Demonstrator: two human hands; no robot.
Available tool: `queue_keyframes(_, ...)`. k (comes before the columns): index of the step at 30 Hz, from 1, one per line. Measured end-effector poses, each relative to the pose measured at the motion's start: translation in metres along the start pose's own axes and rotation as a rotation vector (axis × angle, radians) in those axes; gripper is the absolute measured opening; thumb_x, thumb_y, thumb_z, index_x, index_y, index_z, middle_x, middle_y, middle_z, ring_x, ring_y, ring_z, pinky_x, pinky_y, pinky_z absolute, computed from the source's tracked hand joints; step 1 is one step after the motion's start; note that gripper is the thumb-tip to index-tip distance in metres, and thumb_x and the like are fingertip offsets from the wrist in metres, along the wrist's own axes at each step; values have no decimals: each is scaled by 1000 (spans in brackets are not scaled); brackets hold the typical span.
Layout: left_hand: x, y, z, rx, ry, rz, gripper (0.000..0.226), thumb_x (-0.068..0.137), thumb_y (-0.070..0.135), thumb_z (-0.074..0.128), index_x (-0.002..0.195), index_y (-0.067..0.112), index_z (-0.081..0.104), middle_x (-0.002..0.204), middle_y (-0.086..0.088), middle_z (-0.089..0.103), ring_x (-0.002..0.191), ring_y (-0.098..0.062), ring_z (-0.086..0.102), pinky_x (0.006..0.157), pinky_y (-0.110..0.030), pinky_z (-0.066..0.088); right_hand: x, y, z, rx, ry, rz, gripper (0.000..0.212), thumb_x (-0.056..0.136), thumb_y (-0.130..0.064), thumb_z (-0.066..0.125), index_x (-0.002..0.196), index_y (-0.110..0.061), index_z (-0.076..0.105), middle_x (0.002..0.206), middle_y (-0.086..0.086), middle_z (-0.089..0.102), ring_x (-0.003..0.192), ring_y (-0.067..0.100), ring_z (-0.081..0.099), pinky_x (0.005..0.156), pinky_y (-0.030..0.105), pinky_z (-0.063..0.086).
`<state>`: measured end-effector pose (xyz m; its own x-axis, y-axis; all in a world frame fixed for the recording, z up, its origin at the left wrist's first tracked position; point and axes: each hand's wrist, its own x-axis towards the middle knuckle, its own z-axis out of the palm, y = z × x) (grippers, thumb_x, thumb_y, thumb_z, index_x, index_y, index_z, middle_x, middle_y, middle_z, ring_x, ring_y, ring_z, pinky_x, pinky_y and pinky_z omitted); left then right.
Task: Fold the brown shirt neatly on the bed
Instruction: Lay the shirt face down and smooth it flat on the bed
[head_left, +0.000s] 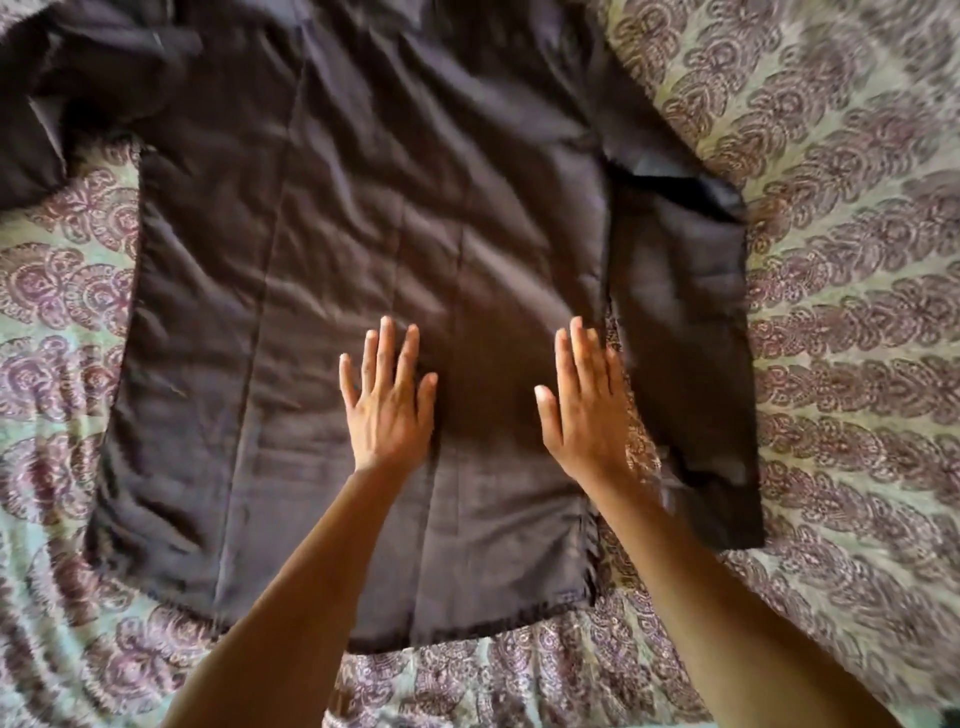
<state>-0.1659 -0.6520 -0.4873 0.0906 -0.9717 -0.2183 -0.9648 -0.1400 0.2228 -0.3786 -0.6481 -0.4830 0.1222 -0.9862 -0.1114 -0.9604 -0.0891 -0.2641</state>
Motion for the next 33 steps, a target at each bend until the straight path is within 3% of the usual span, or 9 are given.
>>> queue_keyframes(3, 41, 5, -14, 15, 34, 40, 59, 92, 44, 20, 147, 23, 24, 157, -7, 15, 144, -22, 13, 115, -46, 3, 57, -22, 4, 38, 11, -61, 59, 95, -38, 29, 145, -6, 25, 153, 14, 22, 142, 24, 18, 115, 39, 13)
queue_keyframes(9, 134, 11, -17, 73, -17, 105, 58, 94, 49, 19, 148, 28, 17, 158, -4, 9, 145, -21, 7, 115, -46, -1, 164, 0, 8, 123, -28, 83, 71, 89, -49, 8, 146, -8, 19, 155, 11, 16, 144, 21, 13, 115, 31, 2)
queue_keyframes(14, 144, 9, 1, 95, -22, 105, 59, 91, 50, 15, 147, 32, 18, 157, 0, 13, 145, -20, 12, 116, -43, 3, 187, 38, -2, 39, -8, 267, 66, 90, -46, 7, 148, -14, 11, 157, 3, 8, 144, 13, 7, 115, 34, -2)
queue_keyframes(18, 146, 9, 3, 103, 22, 113, 57, 91, 46, 24, 145, 28, 28, 154, -5, 25, 141, -25, 24, 113, -45, 10, 191, 23, -4, -2, 148, 321, 63, 92, -42, 21, 143, -6, 30, 151, 14, 26, 141, 26, 23, 114, 39, 9)
queue_keyframes(20, 146, 9, 3, 108, 39, 120, 56, 91, 45, 27, 144, 26, 32, 152, -7, 29, 139, -27, 29, 112, -45, 12, 206, 7, -4, 17, 189, 169, 57, 93, -35, 31, 140, -3, 36, 148, 17, 33, 138, 30, 29, 113, 40, 13)
queue_keyframes(23, 147, 10, 2, 128, 68, 135, 55, 90, 45, 30, 141, 25, 37, 149, -9, 36, 135, -28, 36, 108, -46, 19, 250, -8, 0, 7, 89, -122, 58, 93, -36, 30, 144, -7, 30, 151, 13, 27, 140, 27, 25, 113, 39, 11)
queue_keyframes(28, 204, 12, -29, 64, 218, 134, 42, 89, 45, 35, 114, 20, 58, 109, -7, 60, 93, -32, 54, 79, -42, 35, 319, 16, -3, -37, 46, 196, 61, 93, -47, 14, 148, -18, 18, 156, 7, 13, 144, 21, 11, 115, 37, 4)
queue_keyframes(30, 254, 8, -43, 30, 280, 73, 40, 90, 42, 36, 115, 18, 57, 112, -11, 58, 99, -34, 52, 83, -44, 34, 328, 29, -7, -51, 62, 279, 55, 97, -46, 18, 148, -24, 17, 157, 5, 10, 144, 22, 8, 115, 41, 2)
queue_keyframes(33, 324, -3, -60, -23, 291, 12, 41, 94, 37, 40, 131, 21, 47, 139, -9, 44, 126, -29, 40, 100, -46, 25, 339, 35, -16, 5, 149, 430, 55, 98, -44, 21, 146, -18, 26, 155, 12, 17, 143, 28, 12, 115, 46, 5)
